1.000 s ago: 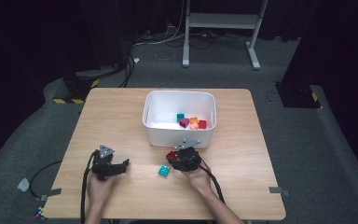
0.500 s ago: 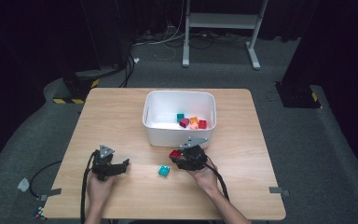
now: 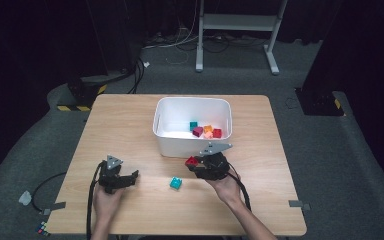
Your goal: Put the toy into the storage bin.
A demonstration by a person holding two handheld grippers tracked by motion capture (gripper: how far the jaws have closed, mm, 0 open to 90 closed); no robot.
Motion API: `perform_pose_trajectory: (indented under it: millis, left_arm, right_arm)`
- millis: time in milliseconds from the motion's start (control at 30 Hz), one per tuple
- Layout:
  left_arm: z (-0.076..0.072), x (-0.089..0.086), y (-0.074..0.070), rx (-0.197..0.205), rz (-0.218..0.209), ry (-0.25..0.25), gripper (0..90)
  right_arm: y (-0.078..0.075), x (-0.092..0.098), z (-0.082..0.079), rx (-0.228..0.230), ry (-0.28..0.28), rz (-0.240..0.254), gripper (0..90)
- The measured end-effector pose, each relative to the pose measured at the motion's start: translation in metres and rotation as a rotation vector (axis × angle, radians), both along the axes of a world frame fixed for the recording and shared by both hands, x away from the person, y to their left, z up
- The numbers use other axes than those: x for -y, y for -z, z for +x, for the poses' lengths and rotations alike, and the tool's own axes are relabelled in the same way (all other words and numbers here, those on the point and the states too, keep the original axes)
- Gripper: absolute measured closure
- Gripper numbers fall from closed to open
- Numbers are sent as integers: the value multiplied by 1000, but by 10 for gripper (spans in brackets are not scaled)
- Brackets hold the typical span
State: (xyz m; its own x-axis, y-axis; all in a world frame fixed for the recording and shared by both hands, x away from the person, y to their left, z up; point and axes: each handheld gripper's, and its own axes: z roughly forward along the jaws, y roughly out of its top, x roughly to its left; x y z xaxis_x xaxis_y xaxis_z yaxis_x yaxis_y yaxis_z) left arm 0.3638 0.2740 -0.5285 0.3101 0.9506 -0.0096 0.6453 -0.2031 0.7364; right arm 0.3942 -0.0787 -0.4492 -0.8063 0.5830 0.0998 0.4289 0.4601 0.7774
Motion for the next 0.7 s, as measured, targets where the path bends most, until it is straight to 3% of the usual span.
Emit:
perform_pose_trajectory:
  millis: [700]
  left_arm:
    - [0, 0, 0, -1, 1, 1, 164]
  right_arm:
    - [-25, 8, -1, 11, -20, 15, 587]
